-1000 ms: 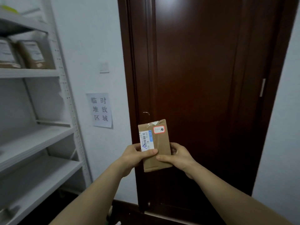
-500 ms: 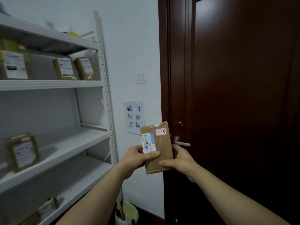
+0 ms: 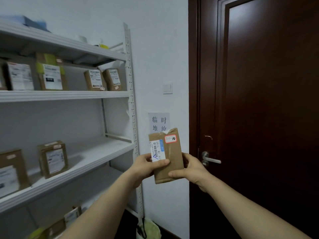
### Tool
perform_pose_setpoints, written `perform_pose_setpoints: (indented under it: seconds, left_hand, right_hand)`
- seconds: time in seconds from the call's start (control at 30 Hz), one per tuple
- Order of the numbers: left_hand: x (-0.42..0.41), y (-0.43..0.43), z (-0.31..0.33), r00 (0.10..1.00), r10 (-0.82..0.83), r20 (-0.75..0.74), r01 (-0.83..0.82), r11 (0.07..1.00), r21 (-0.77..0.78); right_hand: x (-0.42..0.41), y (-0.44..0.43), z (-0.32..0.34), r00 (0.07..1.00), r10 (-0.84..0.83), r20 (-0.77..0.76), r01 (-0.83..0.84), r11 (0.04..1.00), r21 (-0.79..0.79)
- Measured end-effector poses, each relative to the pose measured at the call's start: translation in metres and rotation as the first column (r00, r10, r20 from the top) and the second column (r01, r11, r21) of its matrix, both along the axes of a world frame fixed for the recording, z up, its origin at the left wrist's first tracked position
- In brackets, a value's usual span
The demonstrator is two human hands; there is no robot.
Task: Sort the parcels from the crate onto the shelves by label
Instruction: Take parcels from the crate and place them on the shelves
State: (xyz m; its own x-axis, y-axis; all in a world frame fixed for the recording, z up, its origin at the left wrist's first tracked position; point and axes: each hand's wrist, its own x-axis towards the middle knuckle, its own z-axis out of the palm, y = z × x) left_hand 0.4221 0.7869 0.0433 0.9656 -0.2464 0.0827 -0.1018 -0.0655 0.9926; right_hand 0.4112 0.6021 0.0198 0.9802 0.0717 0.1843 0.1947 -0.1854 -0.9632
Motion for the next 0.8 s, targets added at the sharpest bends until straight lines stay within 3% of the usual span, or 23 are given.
perform_pose_setpoints:
  seconds: [0.8]
  left_hand:
    - [0.023, 0.124, 0.031, 0.982, 0.167, 0.087, -0.168, 0.986, 0.013]
  right_hand:
    - [0.058, 0.121, 0.031, 0.977, 0.200, 0.075, -0.198, 0.980, -0.026]
